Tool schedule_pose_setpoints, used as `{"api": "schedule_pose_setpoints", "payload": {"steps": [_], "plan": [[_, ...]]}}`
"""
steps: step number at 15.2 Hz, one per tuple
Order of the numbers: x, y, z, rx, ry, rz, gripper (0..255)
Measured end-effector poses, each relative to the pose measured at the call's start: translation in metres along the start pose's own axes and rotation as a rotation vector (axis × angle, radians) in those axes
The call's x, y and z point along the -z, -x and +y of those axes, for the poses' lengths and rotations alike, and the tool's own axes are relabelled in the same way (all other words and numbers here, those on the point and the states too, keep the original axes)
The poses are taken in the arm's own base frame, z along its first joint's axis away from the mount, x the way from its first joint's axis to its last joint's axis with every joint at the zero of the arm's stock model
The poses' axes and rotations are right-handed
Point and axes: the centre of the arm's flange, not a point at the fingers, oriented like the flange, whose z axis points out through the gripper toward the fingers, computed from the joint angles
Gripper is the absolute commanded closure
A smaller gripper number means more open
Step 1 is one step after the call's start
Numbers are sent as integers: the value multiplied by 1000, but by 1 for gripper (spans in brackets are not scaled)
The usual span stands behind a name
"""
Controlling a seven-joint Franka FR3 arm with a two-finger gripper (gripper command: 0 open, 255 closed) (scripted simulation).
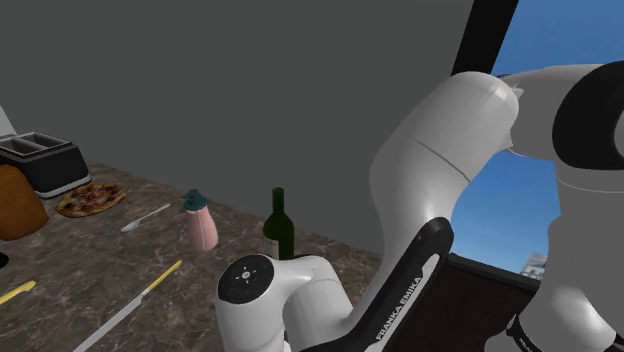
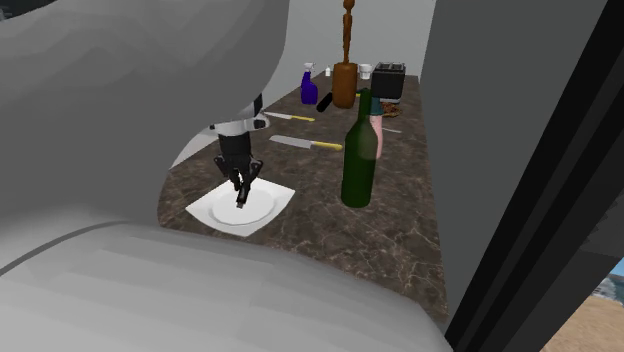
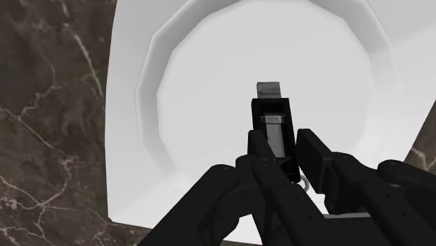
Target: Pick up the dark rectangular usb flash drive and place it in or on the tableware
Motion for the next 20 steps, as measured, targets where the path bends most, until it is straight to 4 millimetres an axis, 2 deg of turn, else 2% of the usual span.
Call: {"api": "schedule_pose_setpoints", "payload": {"steps": [4,10,11,17,20], "plan": [[-20,0,-1,0,-1,2,255],[-25,0,-1,0,0,0,255],[-25,0,-1,0,0,0,0],[-25,0,-1,0,0,0,0],[3,1,-1,0,0,1,0]]}}
